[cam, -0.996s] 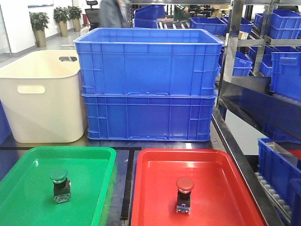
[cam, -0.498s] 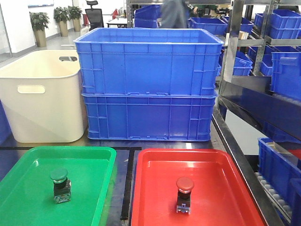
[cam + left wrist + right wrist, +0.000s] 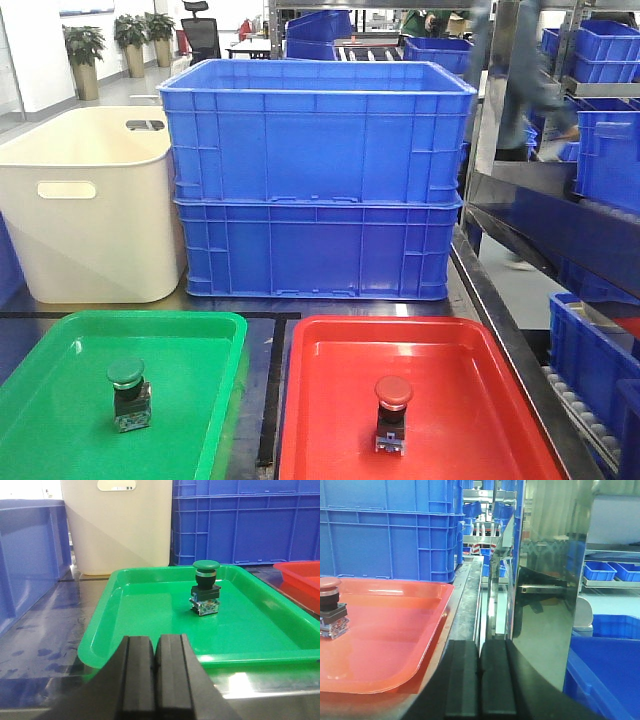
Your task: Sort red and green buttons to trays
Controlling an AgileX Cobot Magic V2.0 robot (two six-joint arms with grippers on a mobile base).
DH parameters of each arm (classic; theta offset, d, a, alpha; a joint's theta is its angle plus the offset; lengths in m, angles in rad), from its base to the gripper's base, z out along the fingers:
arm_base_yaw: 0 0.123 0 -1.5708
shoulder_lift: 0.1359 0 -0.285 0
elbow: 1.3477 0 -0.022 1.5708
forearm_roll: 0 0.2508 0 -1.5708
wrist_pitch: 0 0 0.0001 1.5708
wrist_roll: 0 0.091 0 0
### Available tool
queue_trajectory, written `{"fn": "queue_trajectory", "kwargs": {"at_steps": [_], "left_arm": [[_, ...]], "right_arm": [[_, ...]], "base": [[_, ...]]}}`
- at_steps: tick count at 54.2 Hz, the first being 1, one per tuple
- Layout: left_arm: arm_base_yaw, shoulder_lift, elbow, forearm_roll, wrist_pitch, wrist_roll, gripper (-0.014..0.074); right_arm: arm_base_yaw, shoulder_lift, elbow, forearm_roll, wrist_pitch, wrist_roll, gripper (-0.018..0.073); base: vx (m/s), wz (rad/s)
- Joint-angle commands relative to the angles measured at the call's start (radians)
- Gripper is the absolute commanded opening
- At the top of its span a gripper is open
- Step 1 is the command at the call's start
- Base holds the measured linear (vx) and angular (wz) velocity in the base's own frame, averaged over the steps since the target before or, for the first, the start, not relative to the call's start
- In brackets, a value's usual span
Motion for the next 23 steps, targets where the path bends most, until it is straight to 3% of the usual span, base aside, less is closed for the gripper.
{"fn": "queue_trajectory", "kwargs": {"at_steps": [1, 23], "left_arm": [[-0.001, 0.006, -0.020, 0.000, -0.080, -0.006, -0.0006], [-0.001, 0.006, -0.020, 0.000, -0.080, -0.006, -0.0006]], "right_arm": [[-0.007, -0.012, 0.013, -0.009, -0.075, -0.002, -0.0012], [-0.007, -0.012, 0.013, -0.009, -0.075, -0.002, -0.0012]], "base": [[0.00, 0.00], [0.00, 0.00]]}}
